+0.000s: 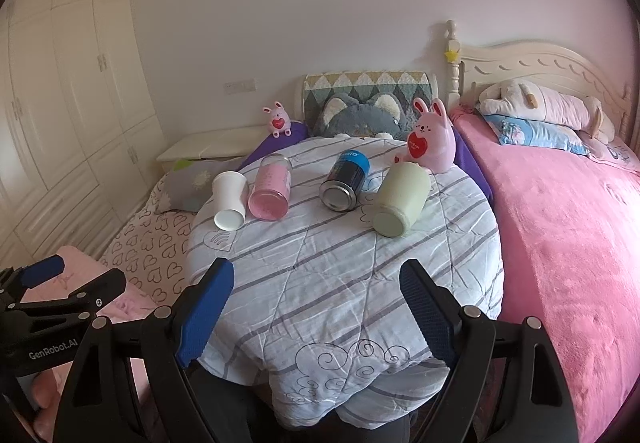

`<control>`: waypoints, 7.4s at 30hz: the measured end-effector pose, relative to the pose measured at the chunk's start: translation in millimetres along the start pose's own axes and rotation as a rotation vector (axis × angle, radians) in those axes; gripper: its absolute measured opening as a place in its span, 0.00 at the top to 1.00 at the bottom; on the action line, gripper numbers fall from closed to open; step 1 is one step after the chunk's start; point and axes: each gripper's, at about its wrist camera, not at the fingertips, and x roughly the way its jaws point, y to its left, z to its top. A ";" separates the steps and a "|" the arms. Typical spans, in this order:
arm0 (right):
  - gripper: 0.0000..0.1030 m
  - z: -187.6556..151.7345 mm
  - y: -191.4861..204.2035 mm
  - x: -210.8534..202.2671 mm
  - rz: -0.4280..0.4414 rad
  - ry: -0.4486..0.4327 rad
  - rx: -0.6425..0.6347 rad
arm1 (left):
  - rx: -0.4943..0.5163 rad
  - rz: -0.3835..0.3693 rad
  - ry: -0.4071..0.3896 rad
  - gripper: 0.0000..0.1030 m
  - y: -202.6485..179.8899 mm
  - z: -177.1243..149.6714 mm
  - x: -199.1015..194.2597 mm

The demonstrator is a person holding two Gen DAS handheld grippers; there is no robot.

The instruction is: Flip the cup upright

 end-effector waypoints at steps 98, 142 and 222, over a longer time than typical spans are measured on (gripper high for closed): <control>0.32 84.2 56.0 321.5 0.071 0.380 -0.093 | -0.079 0.095 0.177 0.00 73.6 83.9 251.6; 0.20 -32.2 6.3 146.9 0.027 0.344 0.010 | 0.035 0.029 0.118 0.00 -12.0 -2.2 87.0; 0.19 3.1 -139.5 66.0 -0.006 0.148 0.127 | -0.112 -0.076 0.347 0.00 -155.0 21.4 121.1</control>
